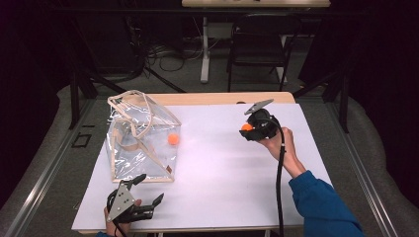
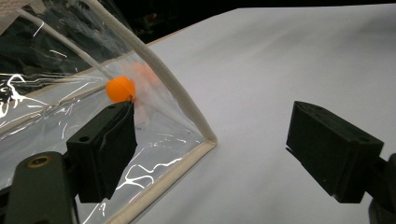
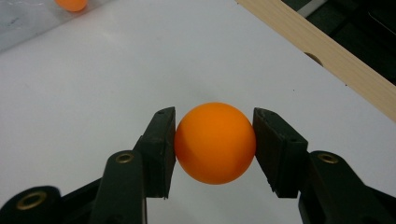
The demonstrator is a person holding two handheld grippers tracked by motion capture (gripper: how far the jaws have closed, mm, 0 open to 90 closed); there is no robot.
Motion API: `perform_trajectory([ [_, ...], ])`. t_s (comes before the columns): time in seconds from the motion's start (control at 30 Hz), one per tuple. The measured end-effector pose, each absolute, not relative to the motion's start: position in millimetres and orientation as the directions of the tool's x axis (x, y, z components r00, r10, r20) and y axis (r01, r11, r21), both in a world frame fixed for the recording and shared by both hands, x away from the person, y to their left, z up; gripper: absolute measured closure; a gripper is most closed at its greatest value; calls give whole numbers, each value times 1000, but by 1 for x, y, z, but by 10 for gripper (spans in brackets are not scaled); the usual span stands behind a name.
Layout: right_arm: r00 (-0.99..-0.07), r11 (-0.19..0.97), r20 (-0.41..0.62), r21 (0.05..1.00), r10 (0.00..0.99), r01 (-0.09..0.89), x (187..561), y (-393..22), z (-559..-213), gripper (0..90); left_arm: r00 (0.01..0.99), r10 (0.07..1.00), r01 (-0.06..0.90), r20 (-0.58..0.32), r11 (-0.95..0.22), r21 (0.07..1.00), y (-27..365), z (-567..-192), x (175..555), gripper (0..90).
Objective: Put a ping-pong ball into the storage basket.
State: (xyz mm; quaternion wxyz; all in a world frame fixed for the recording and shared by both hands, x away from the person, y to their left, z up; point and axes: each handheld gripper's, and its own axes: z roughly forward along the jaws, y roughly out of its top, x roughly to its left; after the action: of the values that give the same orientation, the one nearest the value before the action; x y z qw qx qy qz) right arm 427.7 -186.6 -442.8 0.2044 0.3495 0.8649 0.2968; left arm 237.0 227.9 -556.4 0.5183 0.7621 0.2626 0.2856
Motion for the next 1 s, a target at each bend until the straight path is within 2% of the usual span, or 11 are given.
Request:
perform_trajectory([
  [1.0, -701, 577, -158, 703, 696, 415, 419, -166, -427, 507, 700, 694, 102, 168, -330, 939, 228, -556, 237, 158],
])
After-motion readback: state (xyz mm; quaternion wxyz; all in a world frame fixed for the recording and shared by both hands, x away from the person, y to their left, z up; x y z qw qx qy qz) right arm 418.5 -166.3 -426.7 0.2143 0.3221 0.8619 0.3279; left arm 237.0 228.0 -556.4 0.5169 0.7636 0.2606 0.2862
